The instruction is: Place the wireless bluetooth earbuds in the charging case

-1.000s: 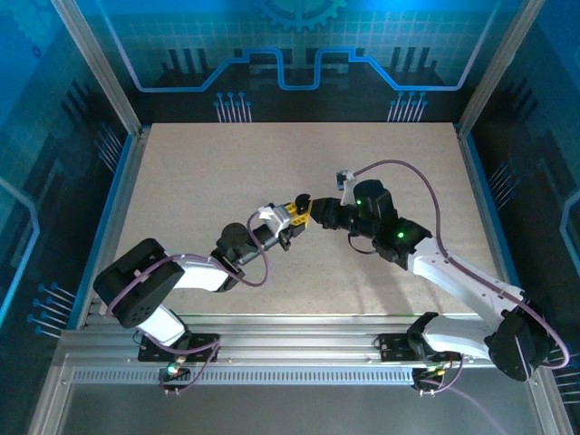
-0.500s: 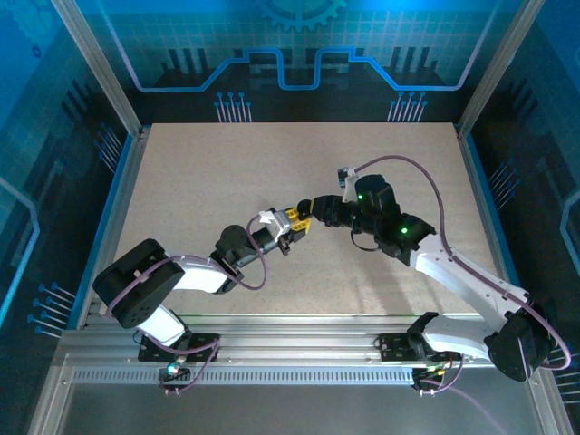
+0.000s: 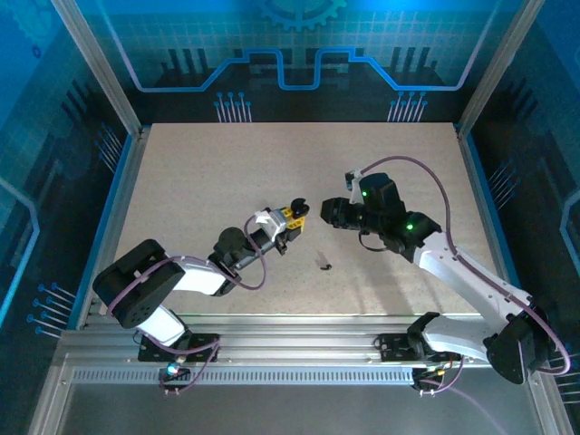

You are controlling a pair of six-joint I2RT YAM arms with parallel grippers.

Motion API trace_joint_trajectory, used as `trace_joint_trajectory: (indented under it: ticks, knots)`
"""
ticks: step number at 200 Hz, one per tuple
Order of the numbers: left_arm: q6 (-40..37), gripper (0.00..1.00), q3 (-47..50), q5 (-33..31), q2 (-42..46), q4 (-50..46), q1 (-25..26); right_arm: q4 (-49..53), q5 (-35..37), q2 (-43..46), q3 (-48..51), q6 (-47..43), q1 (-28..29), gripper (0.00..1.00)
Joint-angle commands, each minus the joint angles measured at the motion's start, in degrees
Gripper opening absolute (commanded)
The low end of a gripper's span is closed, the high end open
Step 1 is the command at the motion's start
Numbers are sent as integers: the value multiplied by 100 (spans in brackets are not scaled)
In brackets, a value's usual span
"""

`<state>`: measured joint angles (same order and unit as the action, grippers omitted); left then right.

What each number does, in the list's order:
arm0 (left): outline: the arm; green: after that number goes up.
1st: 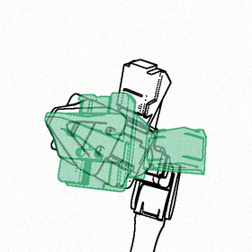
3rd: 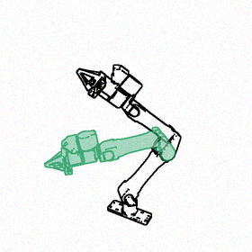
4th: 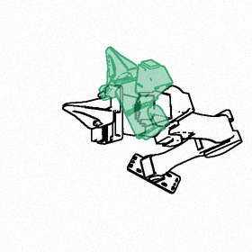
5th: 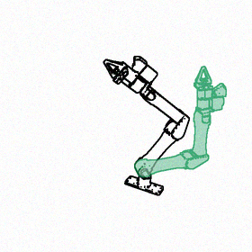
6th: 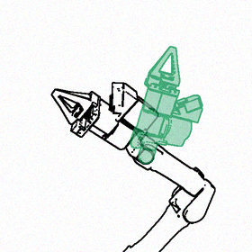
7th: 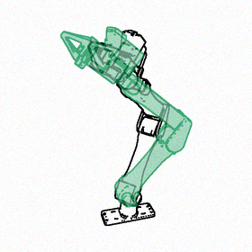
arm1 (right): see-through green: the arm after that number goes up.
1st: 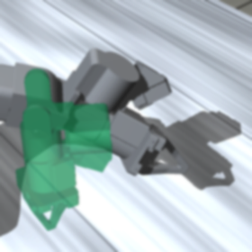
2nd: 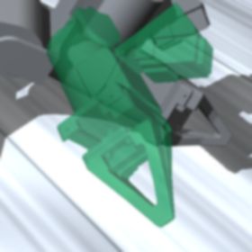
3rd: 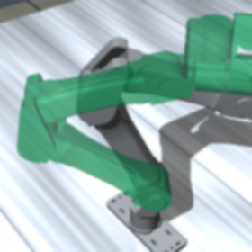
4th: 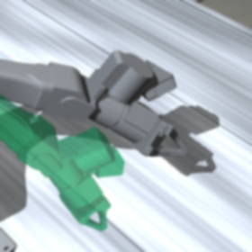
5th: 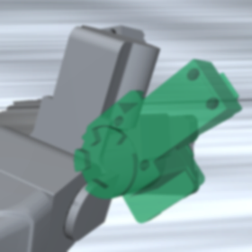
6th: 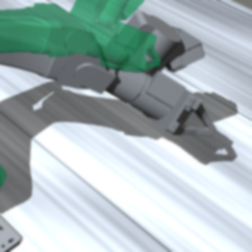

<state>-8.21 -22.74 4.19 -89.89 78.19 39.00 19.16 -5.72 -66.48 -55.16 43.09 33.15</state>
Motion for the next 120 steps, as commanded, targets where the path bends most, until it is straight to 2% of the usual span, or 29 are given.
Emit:
trace_joint_trajectory:
  ticks: [1,33,46,69,91,120]
  knots:
    - [267,21,162,-389,15,216,-141,1029,-23,-219,-222,-52,-87,28]
    - [368,21,360,-418,78,218,-225,2377,-84,-719,-580,-555,-78,33]
    - [495,21,477,-602,165,214,-244,3043,58,-1054,-780,-479,-80,34]
    - [592,21,752,-812,401,214,-262,3568,81,-1460,-784,354,-73,35]
    - [588,21,953,-942,565,205,-264,2915,-239,-1484,-353,1529,-37,37]
    - [575,21,1117,-1135,686,205,-284,2457,-254,-1705,-191,3097,-11,42]
